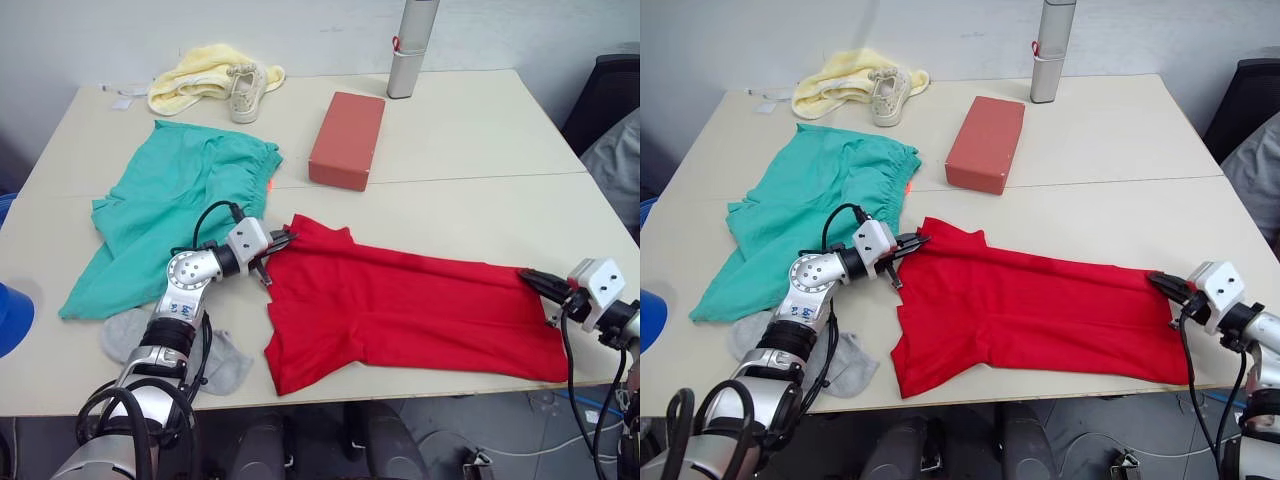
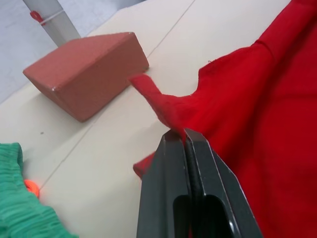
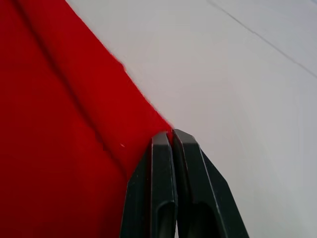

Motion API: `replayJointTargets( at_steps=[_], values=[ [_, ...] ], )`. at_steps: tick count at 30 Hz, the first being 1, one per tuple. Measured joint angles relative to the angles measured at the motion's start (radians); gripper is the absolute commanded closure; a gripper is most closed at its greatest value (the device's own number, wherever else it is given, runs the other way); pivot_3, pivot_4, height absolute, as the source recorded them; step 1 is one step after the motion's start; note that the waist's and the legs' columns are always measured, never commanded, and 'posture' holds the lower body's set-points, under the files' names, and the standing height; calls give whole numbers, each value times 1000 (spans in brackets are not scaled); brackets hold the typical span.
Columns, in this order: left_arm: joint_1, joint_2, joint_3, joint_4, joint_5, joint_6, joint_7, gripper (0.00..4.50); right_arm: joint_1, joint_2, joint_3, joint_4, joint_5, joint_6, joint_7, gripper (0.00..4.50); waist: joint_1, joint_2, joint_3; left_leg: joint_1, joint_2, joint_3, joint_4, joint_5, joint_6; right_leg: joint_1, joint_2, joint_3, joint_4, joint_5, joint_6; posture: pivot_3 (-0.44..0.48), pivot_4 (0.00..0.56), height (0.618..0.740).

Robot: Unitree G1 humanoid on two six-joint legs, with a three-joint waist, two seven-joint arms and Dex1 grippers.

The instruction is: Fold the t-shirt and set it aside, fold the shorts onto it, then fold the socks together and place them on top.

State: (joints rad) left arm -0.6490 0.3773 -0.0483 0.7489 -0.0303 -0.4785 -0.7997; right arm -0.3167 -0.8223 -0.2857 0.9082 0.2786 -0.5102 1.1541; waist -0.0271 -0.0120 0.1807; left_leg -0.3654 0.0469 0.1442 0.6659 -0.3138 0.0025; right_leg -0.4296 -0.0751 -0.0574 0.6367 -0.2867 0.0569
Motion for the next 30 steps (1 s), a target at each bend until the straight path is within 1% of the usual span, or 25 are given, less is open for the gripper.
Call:
replayJointTargets(
  at_steps=[2,3,5,7,9,11,12,13,16,18,19,21,22,23,25,30],
  values=[
    [14,3,0,-41,-23,56,-35,3610,28,1,-1,-47,29,49,30,3551,0,0,0,0,0,-1,0,0,0,0,0,1,0,0,0,0,150,740],
    [24,11,0,-71,-41,99,-62,3242,47,1,-4,-84,46,71,43,3149,0,0,0,0,0,-1,0,0,0,0,0,1,0,0,0,0,150,740],
    [37,38,0,-129,-69,196,-114,2650,95,-4,-13,-152,72,105,69,2523,1,0,0,0,0,-1,0,0,0,0,0,1,1,0,0,0,150,740],
    [46,74,0,-200,-101,299,-165,2000,148,-30,-22,-212,90,140,101,1810,1,0,0,0,0,-1,0,0,0,0,0,1,1,0,0,0,150,740],
    [47,110,0,-274,-127,413,-200,1355,180,-66,-41,-262,108,178,122,1124,1,0,0,1,0,-1,0,-1,1,0,0,1,1,0,0,0,150,740],
    [37,131,3,-331,-161,566,-207,727,185,-97,-61,-304,124,216,132,408,1,0,0,3,0,-1,0,-1,1,2,0,2,1,0,0,0,150,740],
    [25,138,2,-367,-180,685,-204,687,185,-111,-76,-332,141,254,138,18,1,0,0,3,0,-1,0,-1,1,3,0,3,1,0,0,0,150,740],
    [17,143,2,-386,-190,751,-201,687,185,-119,-81,-354,154,288,139,18,1,0,0,3,0,-1,0,-1,1,3,0,3,1,0,0,0,150,740],
    [-58,164,-7,-408,-221,1038,-196,687,174,-129,-115,-420,231,486,120,18,1,0,0,3,0,-1,0,-1,1,2,1,3,1,0,0,0,150,740],
    [-107,166,-14,-400,-224,1163,-182,687,177,-149,-112,-440,237,546,133,18,4,0,0,3,0,-1,0,-1,1,2,1,3,1,0,0,0,150,740],
    [-154,159,-20,-374,-224,1252,-159,687,177,-162,-109,-452,236,578,146,18,7,0,0,3,0,-1,1,-1,1,2,1,3,1,0,0,0,150,740],
    [-196,147,-24,-362,-224,1323,-139,687,175,-167,-107,-474,235,601,159,18,8,0,0,3,0,0,0,-1,2,2,2,4,0,0,1,0,150,740],
    [-219,127,-25,-314,-224,1351,-122,687,173,-168,-102,-474,232,621,164,18,7,0,0,3,0,0,0,-1,1,2,2,4,1,0,1,0,150,740],
    [-268,74,-19,-227,-224,1363,-96,687,153,-168,-75,-477,226,646,166,18,7,-2,1,3,0,0,2,-1,1,2,2,4,1,0,1,0,150,740],
    [-316,23,-20,-154,-224,1354,-80,687,131,-167,-60,-496,222,666,167,18,9,-2,1,3,-1,0,2,-1,1,2,2,5,1,0,1,0,150,740],
    [-370,-10,-20,-34,-208,1291,-78,687,141,-166,-59,-521,221,696,164,18,9,-3,2,3,0,1,0,-2,0,1,3,5,0,0,1,0,150,740]
  ],
)
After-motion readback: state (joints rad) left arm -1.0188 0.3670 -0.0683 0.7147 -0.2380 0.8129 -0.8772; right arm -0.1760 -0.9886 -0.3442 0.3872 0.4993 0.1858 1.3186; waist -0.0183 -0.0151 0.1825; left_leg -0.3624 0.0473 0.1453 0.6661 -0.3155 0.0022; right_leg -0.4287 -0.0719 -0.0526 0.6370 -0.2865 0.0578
